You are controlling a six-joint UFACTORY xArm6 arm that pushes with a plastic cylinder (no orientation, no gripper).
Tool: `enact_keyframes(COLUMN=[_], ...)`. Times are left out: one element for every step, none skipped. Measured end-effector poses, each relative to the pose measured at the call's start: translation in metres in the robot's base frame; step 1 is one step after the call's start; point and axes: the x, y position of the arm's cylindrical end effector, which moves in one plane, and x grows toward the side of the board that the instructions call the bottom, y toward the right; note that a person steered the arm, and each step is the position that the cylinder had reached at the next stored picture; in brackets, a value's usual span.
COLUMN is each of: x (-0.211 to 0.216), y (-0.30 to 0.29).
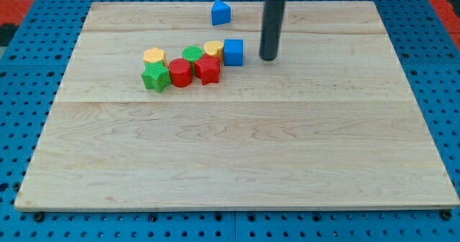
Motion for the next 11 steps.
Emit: enact_keyframes(x=[0.011, -0.052, -0.095, -0.089, -0.088, -0.088, -0.086, -0.084, -0.073, -0.065, -0.045], y=[-0.031, -0.057, -0.064, -0.031, -0.026, -0.026, -0.026, -0.026, -0.015, -0.013, -0.006])
